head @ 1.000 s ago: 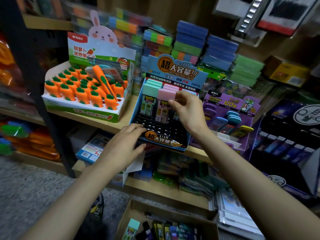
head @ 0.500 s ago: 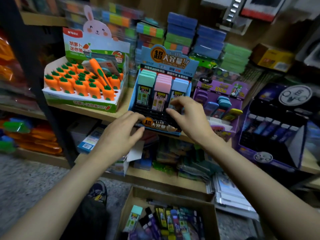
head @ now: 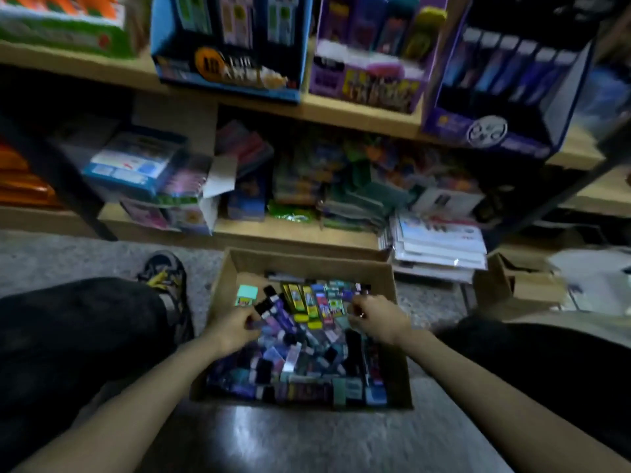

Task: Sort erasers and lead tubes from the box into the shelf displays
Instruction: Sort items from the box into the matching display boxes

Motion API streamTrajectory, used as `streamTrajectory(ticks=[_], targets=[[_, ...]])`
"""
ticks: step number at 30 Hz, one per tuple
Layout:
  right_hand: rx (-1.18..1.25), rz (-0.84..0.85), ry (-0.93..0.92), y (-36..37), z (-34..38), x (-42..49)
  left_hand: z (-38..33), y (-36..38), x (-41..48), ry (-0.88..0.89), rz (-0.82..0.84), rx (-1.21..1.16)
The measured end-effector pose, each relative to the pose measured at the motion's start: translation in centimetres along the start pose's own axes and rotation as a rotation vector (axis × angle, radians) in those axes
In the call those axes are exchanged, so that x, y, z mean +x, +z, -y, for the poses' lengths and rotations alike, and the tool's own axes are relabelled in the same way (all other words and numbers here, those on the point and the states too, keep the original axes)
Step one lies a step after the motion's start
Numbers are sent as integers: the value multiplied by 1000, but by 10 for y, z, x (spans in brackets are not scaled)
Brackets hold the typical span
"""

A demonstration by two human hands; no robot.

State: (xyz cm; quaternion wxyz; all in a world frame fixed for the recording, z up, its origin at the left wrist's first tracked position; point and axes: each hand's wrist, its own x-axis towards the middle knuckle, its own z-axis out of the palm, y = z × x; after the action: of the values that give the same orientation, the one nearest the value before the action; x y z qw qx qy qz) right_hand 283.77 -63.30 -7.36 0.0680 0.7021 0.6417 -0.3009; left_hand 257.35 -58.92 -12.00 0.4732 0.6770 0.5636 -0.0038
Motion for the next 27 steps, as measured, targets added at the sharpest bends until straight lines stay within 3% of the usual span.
streamTrajectory(ticks=[6,13,22,27], targets=[[447,53,244,65,-32,13,33,49,16,-217,-133,-219],[710,-86,360,82,-19,76,12,54,83,-234,-190,-389],[747,-149,388,110,-1,117,-5,88,125,-393,-290,-369],[875,-63,423,124,7,117,3,98,125,-402,-277,-359]])
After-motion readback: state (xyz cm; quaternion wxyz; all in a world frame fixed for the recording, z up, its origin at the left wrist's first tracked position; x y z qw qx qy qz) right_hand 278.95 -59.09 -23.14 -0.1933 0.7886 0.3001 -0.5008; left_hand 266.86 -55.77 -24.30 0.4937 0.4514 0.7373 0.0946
